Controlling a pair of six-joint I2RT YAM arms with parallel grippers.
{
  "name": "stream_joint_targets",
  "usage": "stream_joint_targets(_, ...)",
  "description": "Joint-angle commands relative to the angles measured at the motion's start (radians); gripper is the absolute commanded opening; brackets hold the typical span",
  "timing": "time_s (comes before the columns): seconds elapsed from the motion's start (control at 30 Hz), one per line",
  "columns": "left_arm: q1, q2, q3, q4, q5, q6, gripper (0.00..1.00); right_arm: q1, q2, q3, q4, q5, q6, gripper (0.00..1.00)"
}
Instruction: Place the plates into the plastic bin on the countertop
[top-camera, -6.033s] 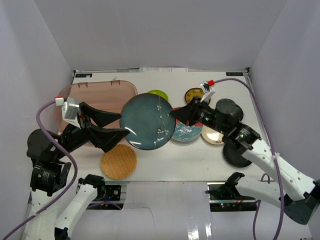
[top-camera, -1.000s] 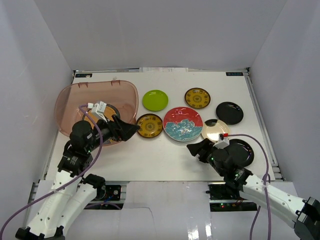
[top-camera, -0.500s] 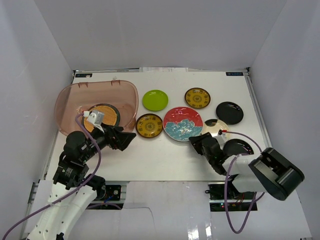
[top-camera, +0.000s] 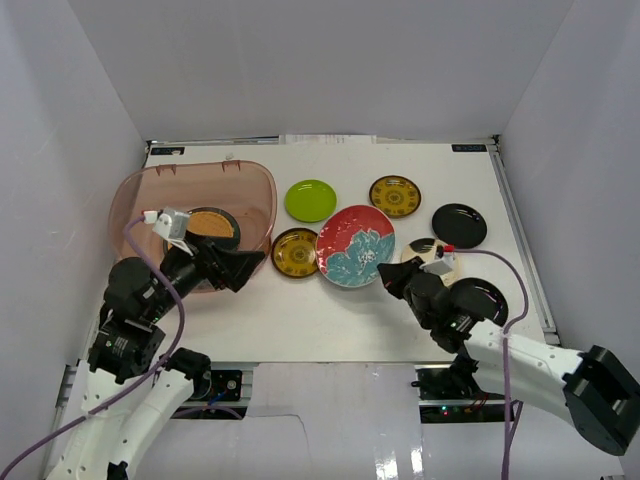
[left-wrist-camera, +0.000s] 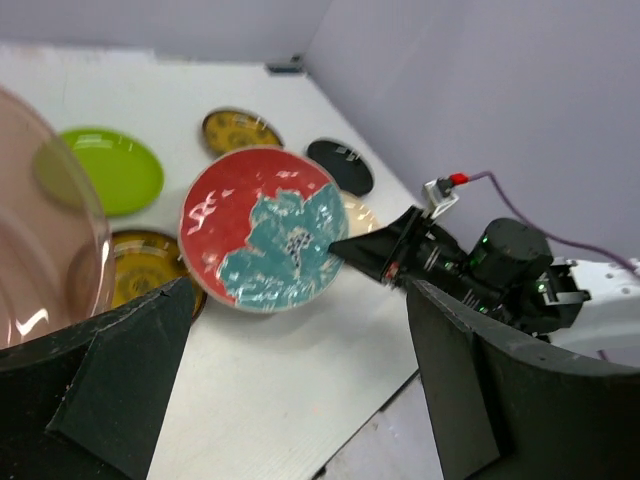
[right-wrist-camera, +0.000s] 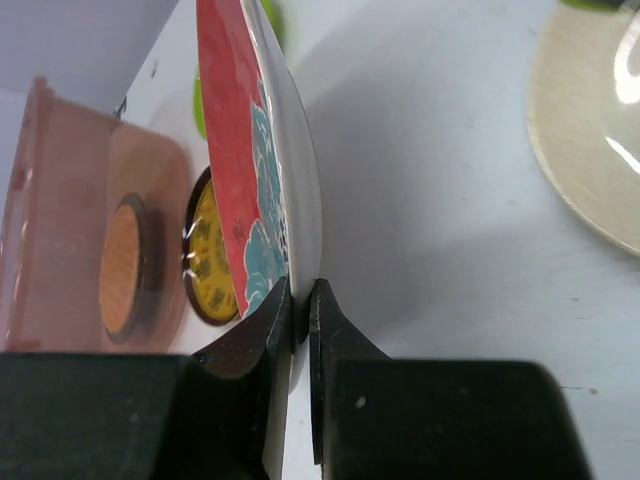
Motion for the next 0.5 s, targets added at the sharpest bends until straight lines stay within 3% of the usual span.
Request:
stream_joint_targets(0.0,-0.007,0.0,0.149,0.049,0.043,-0.027,0.98,0.071,-0.154,0.234,0.099,0.106,-0.231,0.08)
stream_joint_targets(0.07,-0.013,-0.003,0.166,0.071,0.035,-0.028,0.98,0.116,-0.165,0.305,0.052,0.111,-0.331,0.08)
stream_joint_targets(0.27,-0.014,0.003,0.22,0.088,0.05,-0.053,0.98,0.162,0.062,0.604,0.087,-0.016,-0.473,0.08)
stream_joint_targets(0.37,-0.016,0.003,0.272,0.08,0.055,-0.053,0.98,0.16,0.229,0.794,0.133,-0.148,-0.5,0.08)
stream_joint_targets(0.43,-0.016,0.006,0.295,0.075,0.055,-0.054,0.98,0.16,0.408,0.928,0.088,-0.234,-0.494,0.08)
stream_joint_targets(0.47,-0.016,0.008,0.308,0.075,0.055,-0.056,0.98,0.163,0.54,1.076,0.065,-0.3,-0.484,0.08)
